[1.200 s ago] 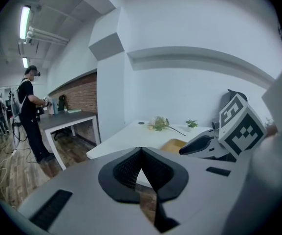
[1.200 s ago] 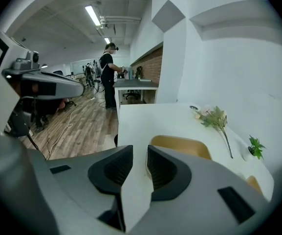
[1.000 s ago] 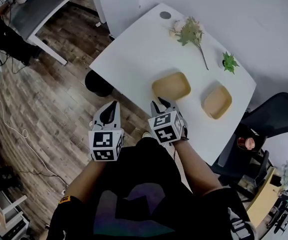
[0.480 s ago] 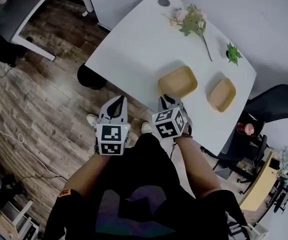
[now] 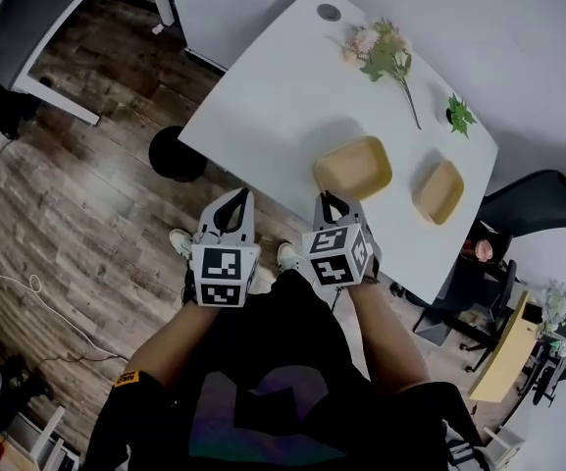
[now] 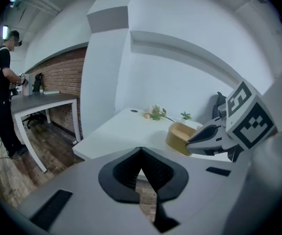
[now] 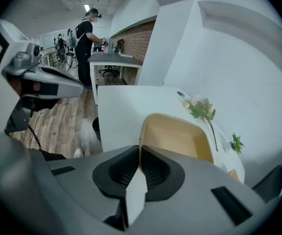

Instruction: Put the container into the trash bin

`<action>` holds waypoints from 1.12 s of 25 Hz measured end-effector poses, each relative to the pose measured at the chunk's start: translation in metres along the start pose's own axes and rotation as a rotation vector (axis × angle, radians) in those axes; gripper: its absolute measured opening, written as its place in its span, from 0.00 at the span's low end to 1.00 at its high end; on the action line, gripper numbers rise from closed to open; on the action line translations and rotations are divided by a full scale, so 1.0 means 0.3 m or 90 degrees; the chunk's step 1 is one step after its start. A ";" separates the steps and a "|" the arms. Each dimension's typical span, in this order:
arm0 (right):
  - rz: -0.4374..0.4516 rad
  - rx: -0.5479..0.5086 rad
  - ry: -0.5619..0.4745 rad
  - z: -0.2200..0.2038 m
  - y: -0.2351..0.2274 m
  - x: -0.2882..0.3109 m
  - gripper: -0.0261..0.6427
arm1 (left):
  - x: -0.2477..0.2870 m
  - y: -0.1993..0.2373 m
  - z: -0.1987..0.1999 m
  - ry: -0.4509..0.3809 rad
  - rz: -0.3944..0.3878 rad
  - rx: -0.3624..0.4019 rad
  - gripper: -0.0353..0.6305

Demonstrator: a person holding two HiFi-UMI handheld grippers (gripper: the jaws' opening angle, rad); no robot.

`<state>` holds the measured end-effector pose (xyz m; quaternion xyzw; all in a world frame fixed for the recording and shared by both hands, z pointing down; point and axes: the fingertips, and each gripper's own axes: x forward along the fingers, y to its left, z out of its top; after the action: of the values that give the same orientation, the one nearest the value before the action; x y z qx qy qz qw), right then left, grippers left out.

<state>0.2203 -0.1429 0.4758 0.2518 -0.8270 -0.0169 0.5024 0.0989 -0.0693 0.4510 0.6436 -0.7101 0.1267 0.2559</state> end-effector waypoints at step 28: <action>0.247 -0.192 -0.135 0.900 1.076 0.289 0.09 | -0.363 1.162 -0.182 0.010 0.214 -0.093 0.06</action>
<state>-0.1671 0.0404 0.5042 0.0078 -0.8961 -0.0695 0.4384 -0.2270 0.0995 0.4914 0.4948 -0.8128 0.1205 0.2827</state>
